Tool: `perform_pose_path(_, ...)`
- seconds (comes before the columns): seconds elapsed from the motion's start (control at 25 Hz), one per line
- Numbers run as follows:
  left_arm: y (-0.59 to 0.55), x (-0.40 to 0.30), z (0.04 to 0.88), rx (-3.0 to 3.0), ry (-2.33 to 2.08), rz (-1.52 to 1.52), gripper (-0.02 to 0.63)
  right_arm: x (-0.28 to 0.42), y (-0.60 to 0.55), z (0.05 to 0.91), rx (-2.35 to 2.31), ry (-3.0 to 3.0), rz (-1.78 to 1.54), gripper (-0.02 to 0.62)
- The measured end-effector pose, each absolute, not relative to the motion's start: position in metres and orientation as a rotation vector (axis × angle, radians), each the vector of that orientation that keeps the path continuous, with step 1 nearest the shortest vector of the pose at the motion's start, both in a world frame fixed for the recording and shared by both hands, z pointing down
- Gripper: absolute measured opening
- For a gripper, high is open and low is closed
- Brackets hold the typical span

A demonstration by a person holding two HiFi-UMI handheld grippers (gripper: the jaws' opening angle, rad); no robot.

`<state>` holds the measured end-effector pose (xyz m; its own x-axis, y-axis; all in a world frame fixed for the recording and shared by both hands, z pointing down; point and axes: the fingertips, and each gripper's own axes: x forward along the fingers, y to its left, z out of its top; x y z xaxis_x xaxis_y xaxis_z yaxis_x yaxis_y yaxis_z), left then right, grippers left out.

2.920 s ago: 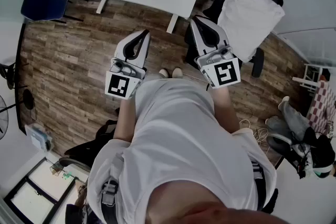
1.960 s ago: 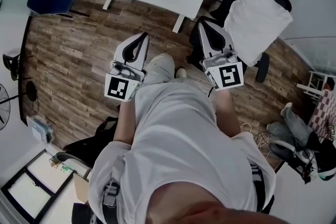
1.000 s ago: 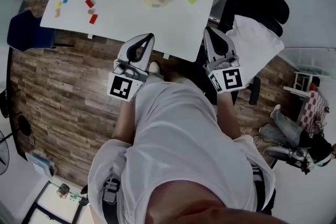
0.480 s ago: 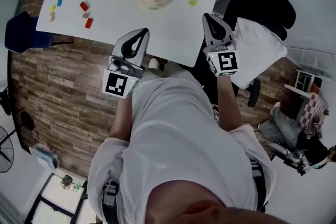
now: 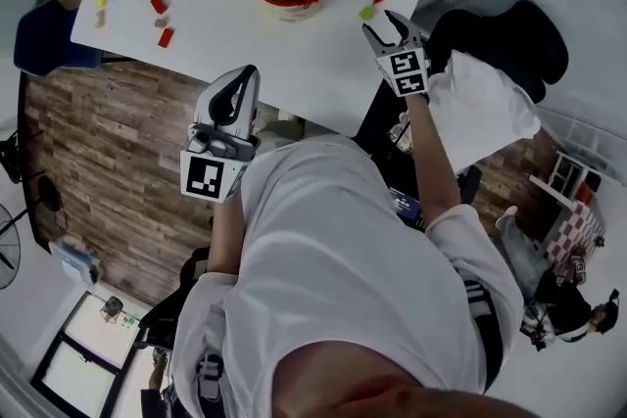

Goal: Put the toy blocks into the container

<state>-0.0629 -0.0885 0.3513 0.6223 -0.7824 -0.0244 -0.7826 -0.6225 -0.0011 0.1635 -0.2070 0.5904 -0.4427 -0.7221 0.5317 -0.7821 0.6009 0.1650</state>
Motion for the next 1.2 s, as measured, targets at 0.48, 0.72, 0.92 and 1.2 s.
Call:
perform_pose_path(0.48,-0.072,-0.081,0.349,-2.738,1.516,-0.058,-0.003,0.17,-0.259,0.75,0.976,-2.074,0.451,0.281)
perform_pose_path(0.72,-0.059,-0.094,0.352,-2.686,1.584,-0.109,-0.003,0.171,-0.267,0.774,0.968,-2.04,0.539,0.245)
perform_pose_path(0.92,-0.056,-0.096,0.352,-2.678,1.593,-0.091,-0.003,0.165,-0.261,0.771,0.962,-2.05,0.492,0.147)
perform_pose_path(1.2,-0.053,-0.096,0.349,-2.688,1.554,-0.058,-0.003,0.152,-0.257,0.728,0.998,-2.15,0.417,0.147)
